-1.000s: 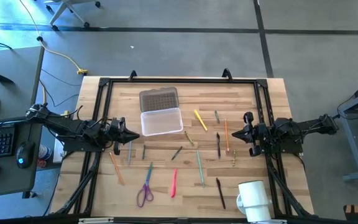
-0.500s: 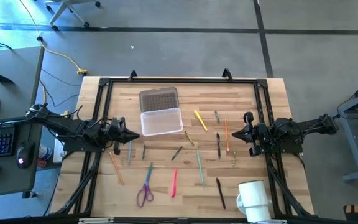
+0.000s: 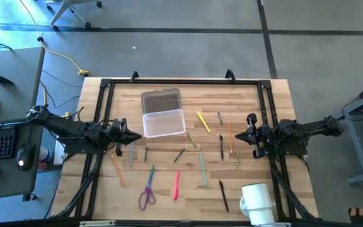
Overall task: Pick & place school supplies into a supply box
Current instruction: Put the right dark green crayon into the transparent supply box
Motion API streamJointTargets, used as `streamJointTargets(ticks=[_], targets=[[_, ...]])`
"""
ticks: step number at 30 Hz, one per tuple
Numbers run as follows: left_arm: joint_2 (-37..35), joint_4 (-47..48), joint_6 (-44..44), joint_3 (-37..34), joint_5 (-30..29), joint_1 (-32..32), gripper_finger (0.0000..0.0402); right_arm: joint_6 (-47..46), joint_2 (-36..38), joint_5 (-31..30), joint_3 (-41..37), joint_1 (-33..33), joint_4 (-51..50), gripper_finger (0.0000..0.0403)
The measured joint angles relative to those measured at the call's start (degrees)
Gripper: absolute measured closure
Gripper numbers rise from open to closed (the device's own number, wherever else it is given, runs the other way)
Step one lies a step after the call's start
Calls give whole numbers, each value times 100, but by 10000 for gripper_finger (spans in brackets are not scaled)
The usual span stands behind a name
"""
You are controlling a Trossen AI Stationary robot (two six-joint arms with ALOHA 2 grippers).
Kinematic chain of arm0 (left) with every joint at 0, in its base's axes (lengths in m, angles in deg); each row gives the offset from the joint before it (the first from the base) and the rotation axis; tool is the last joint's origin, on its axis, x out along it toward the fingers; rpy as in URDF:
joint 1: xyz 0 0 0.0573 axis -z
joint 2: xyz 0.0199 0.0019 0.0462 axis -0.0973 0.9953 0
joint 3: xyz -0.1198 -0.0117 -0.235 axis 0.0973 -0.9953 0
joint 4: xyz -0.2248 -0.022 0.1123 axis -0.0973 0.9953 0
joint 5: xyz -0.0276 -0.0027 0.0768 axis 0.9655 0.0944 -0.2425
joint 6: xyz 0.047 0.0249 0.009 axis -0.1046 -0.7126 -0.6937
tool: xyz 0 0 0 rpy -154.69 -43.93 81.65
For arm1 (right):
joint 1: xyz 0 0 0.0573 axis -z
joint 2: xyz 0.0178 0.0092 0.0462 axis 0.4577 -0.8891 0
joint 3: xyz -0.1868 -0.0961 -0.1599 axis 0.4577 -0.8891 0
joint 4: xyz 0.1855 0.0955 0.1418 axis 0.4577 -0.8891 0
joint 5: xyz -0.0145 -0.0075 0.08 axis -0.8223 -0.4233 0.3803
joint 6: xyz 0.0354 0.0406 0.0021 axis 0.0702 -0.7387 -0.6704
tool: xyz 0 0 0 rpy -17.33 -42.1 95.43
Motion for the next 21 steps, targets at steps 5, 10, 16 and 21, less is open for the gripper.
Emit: streamJointTargets(ticks=[5,10,16,21], targets=[[-1,26,270,0,117,0,355,0,0,-1,0,0,0,402],[0,234,1061,0,161,1,355,0,-2,0,0,0,0,402],[40,376,1471,51,-318,0,355,0,0,-1,0,0,0,402],[85,943,1455,261,-802,0,355,0,0,0,0,0,0,402]])
